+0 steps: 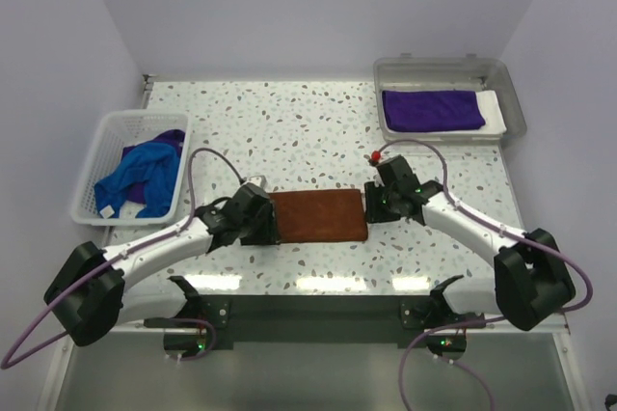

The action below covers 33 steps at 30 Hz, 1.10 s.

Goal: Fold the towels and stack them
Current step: Fold the towel

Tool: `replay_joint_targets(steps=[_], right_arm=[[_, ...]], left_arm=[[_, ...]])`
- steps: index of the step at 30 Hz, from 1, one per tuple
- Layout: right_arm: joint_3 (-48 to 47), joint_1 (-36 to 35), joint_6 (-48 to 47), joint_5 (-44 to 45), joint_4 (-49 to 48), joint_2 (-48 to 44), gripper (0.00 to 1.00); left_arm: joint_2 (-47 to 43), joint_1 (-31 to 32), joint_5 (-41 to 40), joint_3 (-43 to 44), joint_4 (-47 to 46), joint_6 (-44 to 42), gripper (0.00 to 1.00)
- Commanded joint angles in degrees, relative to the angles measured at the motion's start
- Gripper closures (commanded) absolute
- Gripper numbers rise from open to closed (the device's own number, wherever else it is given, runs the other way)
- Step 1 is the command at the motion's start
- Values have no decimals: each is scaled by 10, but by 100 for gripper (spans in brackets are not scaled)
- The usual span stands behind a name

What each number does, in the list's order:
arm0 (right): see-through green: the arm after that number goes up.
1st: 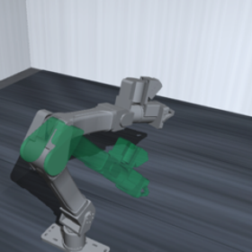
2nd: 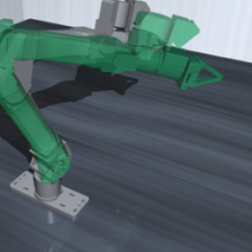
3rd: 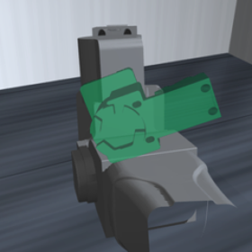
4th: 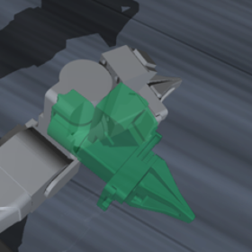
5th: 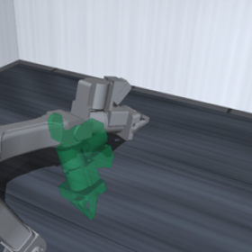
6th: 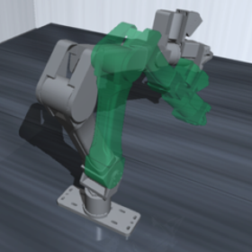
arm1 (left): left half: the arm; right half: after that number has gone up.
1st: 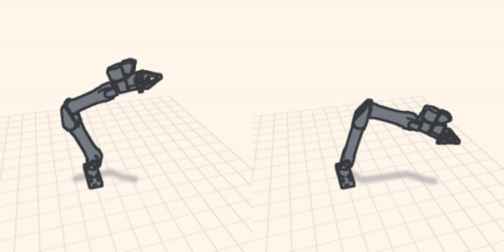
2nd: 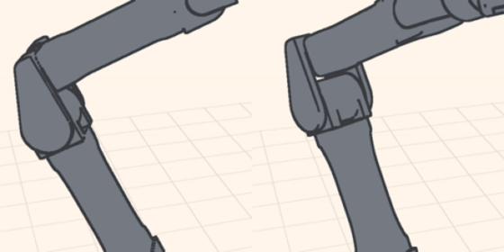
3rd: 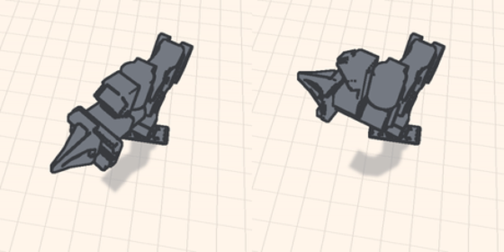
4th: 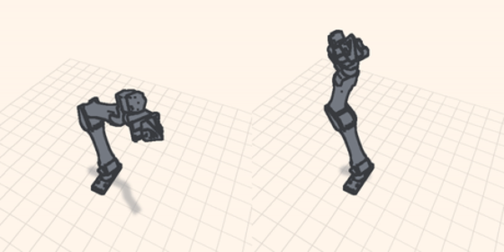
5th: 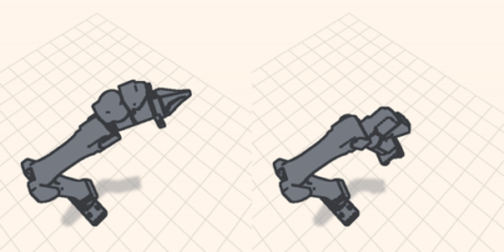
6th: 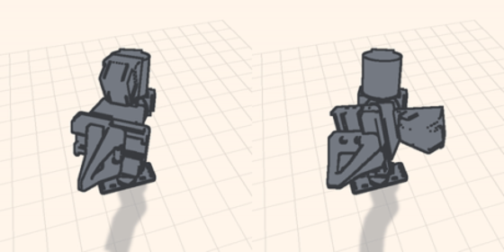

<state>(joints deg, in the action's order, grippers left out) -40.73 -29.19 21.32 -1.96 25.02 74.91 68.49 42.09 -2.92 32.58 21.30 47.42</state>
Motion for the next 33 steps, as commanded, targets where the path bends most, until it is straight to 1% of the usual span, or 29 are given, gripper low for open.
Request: replay_joint_targets(steps=[1,3,6,7,9,10,12,13,16,19,22,23,24,26,27,28,30,33], right_arm=[[-64,1,-29,21,14,-10,62],[-94,1,-35,-2,-4,7,63],[-116,1,-37,-13,-43,50,69],[-120,1,-33,-15,-56,72,71],[-126,1,-32,-14,-87,97,73],[-131,1,-33,-12,-96,123,73],[-137,2,-34,-5,-119,150,74],[-138,7,-32,-5,-126,161,75],[-132,22,-30,-4,-151,199,76],[-124,40,-32,-4,-163,224,76],[-119,50,-42,3,-146,221,76],[-120,50,-48,3,-138,206,76],[-122,50,-58,4,-132,195,75],[-123,48,-62,-13,-108,173,73],[-123,45,-67,-17,-100,154,72],[-122,41,-68,-21,-81,143,71],[-116,33,-67,-35,-61,116,70],[-96,23,-59,-56,-37,80,69]], left_arm=[[-23,0,-38,67,55,-5,44],[-16,0,-46,85,61,-14,44],[2,0,-57,98,53,-22,46],[14,-1,-70,95,50,-22,50],[29,-2,-84,87,44,-22,56],[42,-2,-93,78,40,-21,62],[52,-4,-96,63,28,-15,66],[60,-5,-91,46,23,-12,70],[65,-7,-83,9,8,2,76],[56,-10,-87,-16,14,19,79],[33,-16,-91,-24,34,27,79],[27,-16,-90,-22,45,24,77],[13,-16,-87,-9,51,22,72],[1,-16,-83,10,67,15,64],[-10,-16,-82,33,72,14,59],[-12,-16,-85,45,74,9,57],[-10,-16,-97,88,81,0,55],[18,-24,-111,133,74,-20,56]])
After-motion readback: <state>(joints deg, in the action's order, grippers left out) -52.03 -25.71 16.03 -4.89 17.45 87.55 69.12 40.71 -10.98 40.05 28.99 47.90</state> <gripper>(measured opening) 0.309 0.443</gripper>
